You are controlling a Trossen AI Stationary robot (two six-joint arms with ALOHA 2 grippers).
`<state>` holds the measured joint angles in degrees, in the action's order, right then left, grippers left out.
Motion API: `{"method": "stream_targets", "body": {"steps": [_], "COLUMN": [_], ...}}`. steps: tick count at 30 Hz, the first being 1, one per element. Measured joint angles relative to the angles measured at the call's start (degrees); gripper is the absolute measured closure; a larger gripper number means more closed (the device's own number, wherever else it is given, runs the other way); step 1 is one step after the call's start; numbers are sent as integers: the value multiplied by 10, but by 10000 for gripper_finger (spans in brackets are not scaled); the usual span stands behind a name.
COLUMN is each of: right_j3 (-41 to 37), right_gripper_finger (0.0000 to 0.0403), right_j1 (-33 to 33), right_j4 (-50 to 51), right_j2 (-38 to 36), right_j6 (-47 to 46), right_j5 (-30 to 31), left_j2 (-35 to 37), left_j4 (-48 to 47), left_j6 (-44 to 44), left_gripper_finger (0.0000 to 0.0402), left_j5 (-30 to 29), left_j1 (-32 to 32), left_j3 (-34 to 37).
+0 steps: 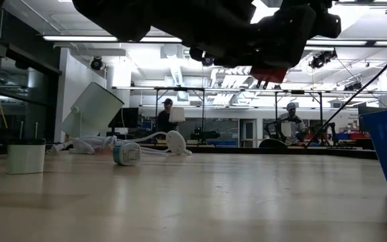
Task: Pick & Place Office items
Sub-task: Put the red charger adapter into the blue bin
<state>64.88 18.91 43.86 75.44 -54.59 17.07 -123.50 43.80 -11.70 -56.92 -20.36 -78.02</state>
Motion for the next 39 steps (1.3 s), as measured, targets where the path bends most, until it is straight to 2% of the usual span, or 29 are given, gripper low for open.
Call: {"method": "stream_targets", "body": {"steps": [5,14,21,32,39], "right_j3": [0,0,0,0,0], "right_gripper_finger": [174,174,174,174,174], "right_j1": [-9,-24,-25,-26,-29], "right_j4": [0,-4,-32,-42,-42], "right_j2": [0,0,0,53,54], "right_j6": [4,10,20,39,40], "right_j5": [10,10,9,-4,-7], "left_j2": [0,0,0,0,0], "left_j4": [4,65,66,66,60], "left_j6": [-4,-69,-69,-78,-77], "left_gripper_finger": [190,190,190,190,190], "left_j5": [-2,-19,-19,-20,-30], "left_j1": [1,1,10,14,13], "left_j3": [0,0,0,0,0]}}
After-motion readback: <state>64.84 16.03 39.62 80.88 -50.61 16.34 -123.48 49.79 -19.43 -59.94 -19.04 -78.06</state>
